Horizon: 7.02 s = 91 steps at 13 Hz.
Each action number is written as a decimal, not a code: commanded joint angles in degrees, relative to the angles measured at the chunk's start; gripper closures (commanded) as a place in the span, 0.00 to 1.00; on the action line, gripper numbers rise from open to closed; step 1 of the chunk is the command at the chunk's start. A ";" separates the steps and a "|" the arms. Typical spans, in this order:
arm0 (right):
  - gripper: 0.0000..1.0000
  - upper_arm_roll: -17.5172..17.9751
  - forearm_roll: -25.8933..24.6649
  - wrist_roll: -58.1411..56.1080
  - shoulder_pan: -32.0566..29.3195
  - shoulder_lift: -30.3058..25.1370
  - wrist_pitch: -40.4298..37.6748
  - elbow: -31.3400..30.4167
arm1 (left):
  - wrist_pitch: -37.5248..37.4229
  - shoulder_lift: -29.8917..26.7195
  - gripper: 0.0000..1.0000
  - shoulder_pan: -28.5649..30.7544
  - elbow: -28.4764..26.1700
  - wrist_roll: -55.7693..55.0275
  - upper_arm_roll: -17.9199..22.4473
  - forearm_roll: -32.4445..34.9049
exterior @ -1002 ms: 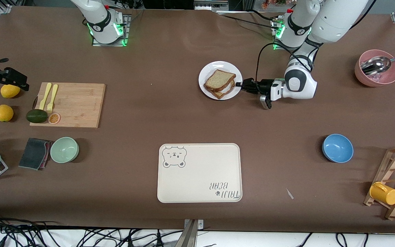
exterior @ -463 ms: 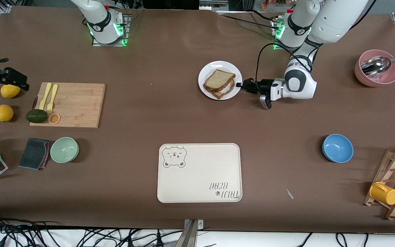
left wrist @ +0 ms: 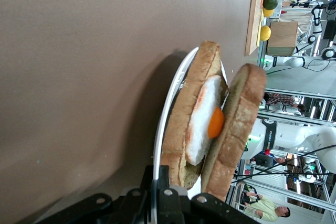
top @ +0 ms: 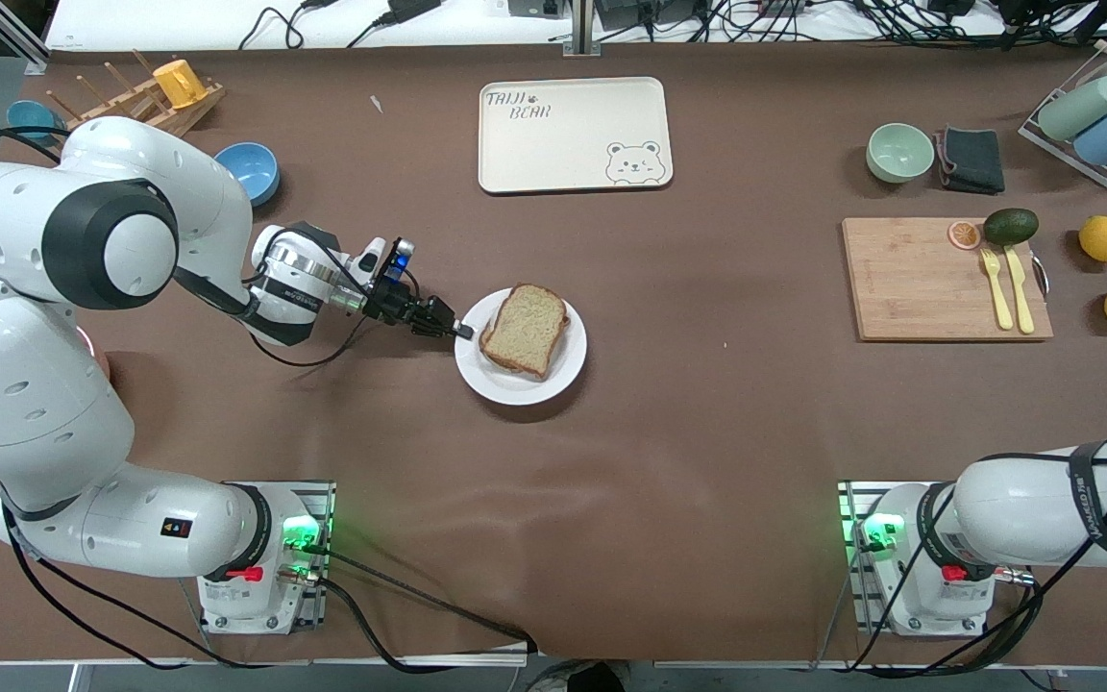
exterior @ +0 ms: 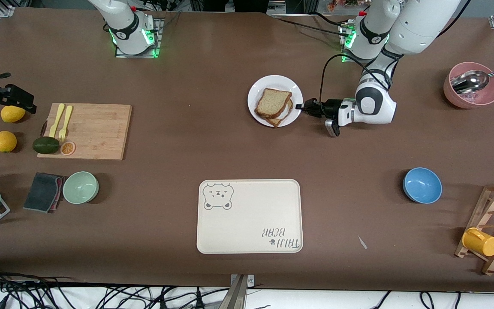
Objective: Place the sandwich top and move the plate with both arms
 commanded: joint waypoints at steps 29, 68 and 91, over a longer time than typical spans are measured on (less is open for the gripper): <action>0.00 0.45 0.05 -0.98 -0.73 -1.01 -0.28 -0.88 | 3.31 2.52 1.00 -6.33 15.94 -15.60 0.01 -2.61; 0.00 0.80 0.05 -0.28 -0.47 -1.36 -0.46 -0.88 | 8.07 5.86 0.93 -12.41 18.23 -16.13 0.10 -7.88; 0.00 0.98 0.14 -0.19 -0.47 -1.27 -1.34 -0.97 | 5.78 15.43 1.00 -2.82 42.90 -22.44 4.13 -5.95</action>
